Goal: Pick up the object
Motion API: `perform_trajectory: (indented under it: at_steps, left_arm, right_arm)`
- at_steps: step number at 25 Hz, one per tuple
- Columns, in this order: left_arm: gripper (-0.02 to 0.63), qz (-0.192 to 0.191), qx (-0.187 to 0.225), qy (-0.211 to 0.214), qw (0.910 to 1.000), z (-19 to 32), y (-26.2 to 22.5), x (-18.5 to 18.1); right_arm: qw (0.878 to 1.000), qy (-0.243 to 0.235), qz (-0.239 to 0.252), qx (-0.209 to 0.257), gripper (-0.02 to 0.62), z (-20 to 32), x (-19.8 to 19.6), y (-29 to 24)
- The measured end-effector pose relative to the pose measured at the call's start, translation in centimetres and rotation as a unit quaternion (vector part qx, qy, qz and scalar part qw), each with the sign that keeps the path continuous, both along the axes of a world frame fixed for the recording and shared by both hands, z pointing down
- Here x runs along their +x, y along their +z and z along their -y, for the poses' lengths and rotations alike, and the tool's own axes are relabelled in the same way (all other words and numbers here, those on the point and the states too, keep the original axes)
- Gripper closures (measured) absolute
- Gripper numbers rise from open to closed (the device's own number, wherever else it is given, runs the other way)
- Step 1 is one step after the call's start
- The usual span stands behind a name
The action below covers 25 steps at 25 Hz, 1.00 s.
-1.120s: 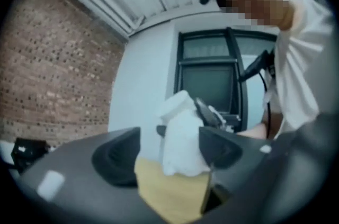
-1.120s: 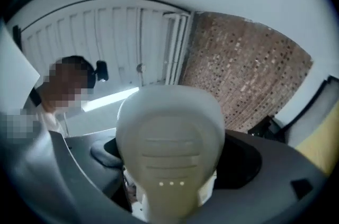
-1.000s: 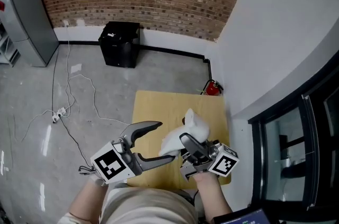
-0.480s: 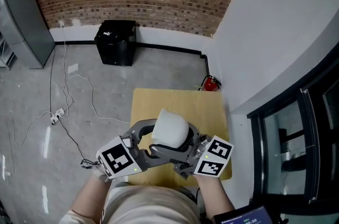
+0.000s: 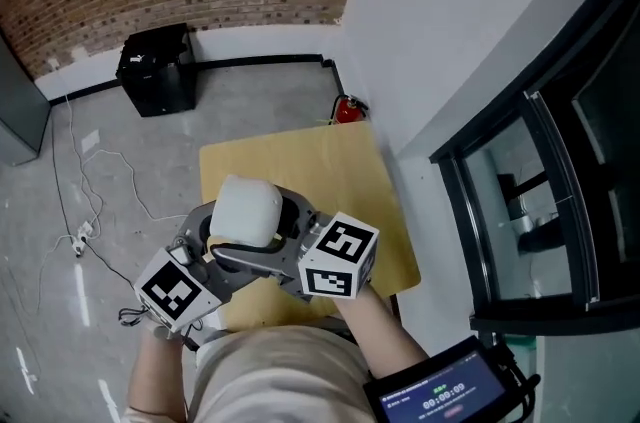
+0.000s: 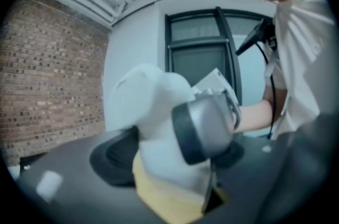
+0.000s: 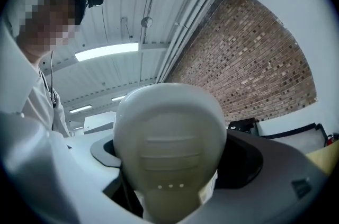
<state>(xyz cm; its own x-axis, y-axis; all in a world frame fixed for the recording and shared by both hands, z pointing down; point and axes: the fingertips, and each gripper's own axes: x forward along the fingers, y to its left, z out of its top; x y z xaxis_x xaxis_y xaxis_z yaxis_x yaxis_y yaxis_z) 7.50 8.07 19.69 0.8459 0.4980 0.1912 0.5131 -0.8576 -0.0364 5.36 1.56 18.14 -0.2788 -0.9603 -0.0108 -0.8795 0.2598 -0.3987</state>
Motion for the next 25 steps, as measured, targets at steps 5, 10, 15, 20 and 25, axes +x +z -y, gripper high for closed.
perform_trajectory:
  at_steps: [5, 10, 15, 20, 25]
  left_arm:
    - [0.250, 0.006, -0.005, 0.004, 1.0000, -0.32, 0.60, 0.34]
    - [0.250, 0.003, -0.010, 0.002, 0.9999, -0.19, 0.72, 0.13]
    - [0.249, 0.004, -0.010, 0.002, 0.9999, 0.01, 0.65, 0.02]
    - [0.249, 0.008, -0.010, 0.001, 0.9999, 0.02, 0.63, -0.06]
    - [0.250, 0.006, -0.008, 0.003, 0.9999, -0.06, 0.66, -0.04]
  right_arm:
    - [1.000, 0.006, 0.001, -0.005, 0.140, -0.28, 0.44, 0.58]
    - [1.000, 0.005, -0.001, -0.009, 0.140, -0.14, 0.19, 0.78]
    - [1.000, 0.005, 0.001, -0.009, 0.140, 0.04, 0.10, 0.67]
    - [1.000, 0.005, 0.000, -0.008, 0.140, 0.06, 0.04, 0.59]
    - [1.000, 0.005, -0.001, -0.009, 0.140, -0.03, 0.05, 0.64]
